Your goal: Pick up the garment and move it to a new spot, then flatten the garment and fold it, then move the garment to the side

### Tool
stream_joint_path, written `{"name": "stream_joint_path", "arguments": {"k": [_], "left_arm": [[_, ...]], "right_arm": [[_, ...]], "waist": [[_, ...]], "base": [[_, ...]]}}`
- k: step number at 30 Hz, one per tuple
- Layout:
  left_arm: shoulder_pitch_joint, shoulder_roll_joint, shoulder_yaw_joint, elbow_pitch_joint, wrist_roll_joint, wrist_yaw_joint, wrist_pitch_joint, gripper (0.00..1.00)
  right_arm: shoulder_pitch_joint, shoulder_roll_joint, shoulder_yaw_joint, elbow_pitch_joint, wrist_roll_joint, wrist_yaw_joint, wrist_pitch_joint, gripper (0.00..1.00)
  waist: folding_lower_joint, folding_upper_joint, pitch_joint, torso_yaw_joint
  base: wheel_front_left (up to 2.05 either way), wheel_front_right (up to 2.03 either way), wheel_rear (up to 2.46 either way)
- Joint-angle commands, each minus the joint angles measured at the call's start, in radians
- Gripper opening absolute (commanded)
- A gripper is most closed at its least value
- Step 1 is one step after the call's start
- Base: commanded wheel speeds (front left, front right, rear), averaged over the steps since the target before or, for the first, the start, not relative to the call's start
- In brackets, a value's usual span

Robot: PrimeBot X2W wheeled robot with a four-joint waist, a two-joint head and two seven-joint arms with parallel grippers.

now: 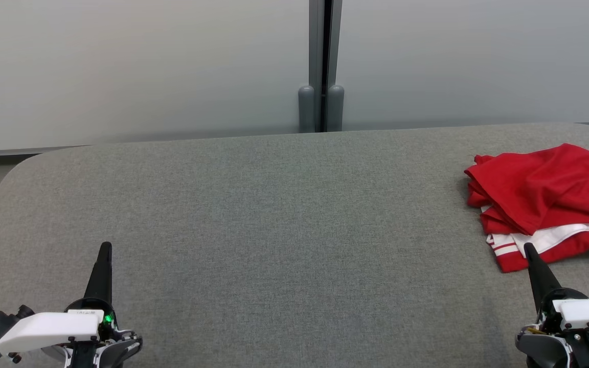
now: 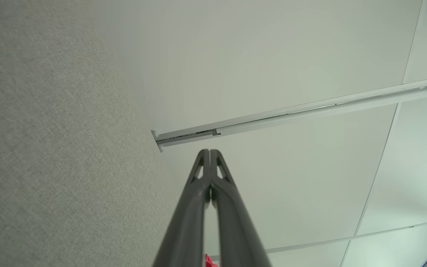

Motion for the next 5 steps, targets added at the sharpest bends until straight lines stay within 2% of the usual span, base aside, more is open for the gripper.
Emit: {"name": "stream_joint_path", "arguments": {"k": [1, 5], "left_arm": [[-0.024, 0.007, 0.006, -0.002, -0.023, -0.005, 0.007, 0.0], [-0.028, 0.007, 0.008, 0.0, -0.049, -0.006, 0.014, 0.0]], "right_arm": [[-0.012, -0.001, -0.006, -0.005, 0.02, 0.0, 0.007, 0.0], [-0.014, 0.002, -0.012, -0.005, 0.045, 0.0, 0.016, 0.0]], "waist": [[0.0, -0.0001, 0.0, 0.0], [0.0, -0.0001, 0.002, -0.001]], "base": [[0.0, 0.0, 0.0], [0.0, 0.0, 0.0]]}}
